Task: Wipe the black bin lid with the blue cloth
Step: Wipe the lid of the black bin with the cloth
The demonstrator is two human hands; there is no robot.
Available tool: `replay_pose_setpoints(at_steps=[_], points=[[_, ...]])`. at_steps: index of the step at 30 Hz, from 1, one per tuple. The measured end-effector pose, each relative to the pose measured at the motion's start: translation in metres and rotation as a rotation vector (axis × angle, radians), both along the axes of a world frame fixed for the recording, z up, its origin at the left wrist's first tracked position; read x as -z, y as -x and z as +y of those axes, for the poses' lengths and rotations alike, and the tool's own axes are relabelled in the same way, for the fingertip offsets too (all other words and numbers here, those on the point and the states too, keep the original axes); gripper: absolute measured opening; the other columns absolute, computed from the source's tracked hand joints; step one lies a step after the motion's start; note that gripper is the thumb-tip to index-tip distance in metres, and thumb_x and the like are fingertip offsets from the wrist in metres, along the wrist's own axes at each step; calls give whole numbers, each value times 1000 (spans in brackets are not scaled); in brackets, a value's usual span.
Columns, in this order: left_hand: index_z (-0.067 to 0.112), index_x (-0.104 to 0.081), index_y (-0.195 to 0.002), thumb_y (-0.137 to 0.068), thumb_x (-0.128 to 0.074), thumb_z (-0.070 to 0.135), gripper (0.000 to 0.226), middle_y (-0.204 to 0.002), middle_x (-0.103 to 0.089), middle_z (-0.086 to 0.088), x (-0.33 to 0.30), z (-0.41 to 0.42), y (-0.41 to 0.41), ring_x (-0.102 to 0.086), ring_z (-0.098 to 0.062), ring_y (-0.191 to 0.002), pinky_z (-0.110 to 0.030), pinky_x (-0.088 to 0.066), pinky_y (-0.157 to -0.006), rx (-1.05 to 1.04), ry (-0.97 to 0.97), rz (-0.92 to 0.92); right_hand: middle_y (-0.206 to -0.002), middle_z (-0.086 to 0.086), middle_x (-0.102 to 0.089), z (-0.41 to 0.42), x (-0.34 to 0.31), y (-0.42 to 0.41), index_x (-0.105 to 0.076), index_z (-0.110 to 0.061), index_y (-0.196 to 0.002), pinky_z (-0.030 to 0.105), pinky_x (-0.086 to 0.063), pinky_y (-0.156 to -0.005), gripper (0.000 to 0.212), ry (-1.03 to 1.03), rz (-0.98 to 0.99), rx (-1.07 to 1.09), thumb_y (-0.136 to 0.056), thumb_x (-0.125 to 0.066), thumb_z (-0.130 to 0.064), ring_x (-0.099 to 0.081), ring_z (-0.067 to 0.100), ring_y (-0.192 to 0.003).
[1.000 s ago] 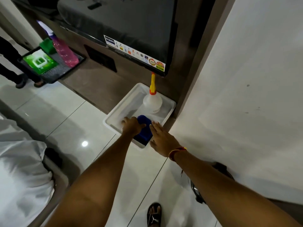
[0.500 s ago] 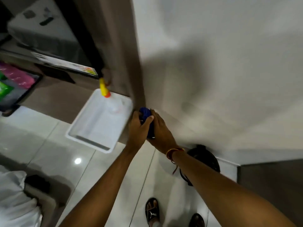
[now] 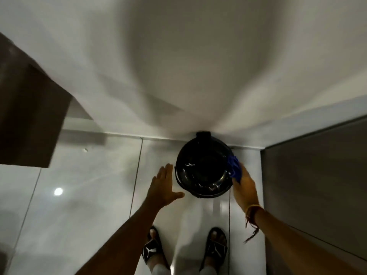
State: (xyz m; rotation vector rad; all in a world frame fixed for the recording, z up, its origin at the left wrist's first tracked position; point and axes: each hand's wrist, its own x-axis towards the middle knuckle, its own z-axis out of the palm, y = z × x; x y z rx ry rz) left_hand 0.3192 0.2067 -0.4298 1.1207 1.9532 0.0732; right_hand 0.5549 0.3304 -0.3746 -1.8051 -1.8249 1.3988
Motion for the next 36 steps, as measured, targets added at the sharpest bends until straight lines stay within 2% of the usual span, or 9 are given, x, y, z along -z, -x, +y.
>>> replay_pose_setpoints(at_steps=[3, 7, 10, 14, 17, 19, 23, 30, 36], points=[[14, 9, -162, -69, -82, 61, 138, -172, 8, -6, 75, 6, -16, 3, -30, -160, -57, -21, -125, 36, -41, 2, -160, 3, -40, 20, 68, 12, -23, -29, -158, 48, -40, -117, 61, -68, -64, -155, -103, -46, -17, -38, 26, -147], [11, 7, -162, -54, -87, 64, 152, -173, 2, -8, 129, 22, -19, -4, -33, -159, -63, -30, -119, 70, -195, 27, -170, 8, -10, 31, 130, 73, -8, -14, -161, 50, -24, -125, 77, -327, -280, -546, -97, -50, -3, -7, 29, -157], [13, 10, -162, -44, -77, 78, 160, -173, 8, -7, 146, 29, -15, -2, -30, -160, -64, -29, -120, 28, -223, -56, -171, 10, 0, 15, 167, 92, -3, -11, -160, 49, -9, -128, 84, -439, -441, -825, -95, -55, -11, 2, 32, -157], [23, 15, -161, -46, -74, 85, 158, -172, 17, 1, 158, 28, -11, 5, -26, -160, -67, -16, -123, 22, -205, -93, -171, 7, -1, 1, 188, 86, -5, -13, -161, 48, 1, -126, 81, -496, -427, -908, -95, -52, -16, 4, 32, -157], [21, 15, -161, -42, -61, 94, 159, -171, 19, 0, 157, 28, -10, 8, -28, -159, -67, -13, -123, 34, -196, -84, -171, 7, -6, -6, 187, 68, -9, -13, -161, 48, -1, -127, 74, -573, -394, -1116, -95, -40, -27, 1, 33, -157], [17, 14, -161, -50, -66, 89, 154, -172, 16, -2, 152, 29, -9, 7, -30, -159, -68, -15, -122, 41, -195, -46, -170, 8, -11, -15, 186, 47, -15, -11, -160, 50, -8, -127, 67, -635, -342, -1220, -96, -28, -24, -5, 33, -156], [16, 12, -162, -59, -83, 67, 149, -172, 15, -3, 143, 31, -11, 8, -31, -159, -68, -15, -122, 66, -185, 11, -168, 8, -18, -24, 193, -7, -20, -12, -159, 49, -18, -126, 73, -736, -280, -1332, -92, -48, -10, -14, 33, -156], [19, 19, -160, -48, -80, 79, 161, -171, 18, -3, 144, 31, -10, 9, -34, -159, -69, -11, -121, 76, -143, 28, -167, 6, -23, -21, 187, -71, -23, -11, -158, 48, -22, -125, 78, -681, -293, -1221, -89, -57, -6, -19, 30, -155], [16, 20, -160, -43, -74, 83, 164, -171, 19, -6, 146, 33, -13, 10, -35, -158, -68, -9, -121, 106, -141, 66, -170, 3, -6, 3, 179, -37, -12, -16, -160, 48, -3, -127, 77, -351, -190, -530, -94, -46, 5, 4, 25, -157]])
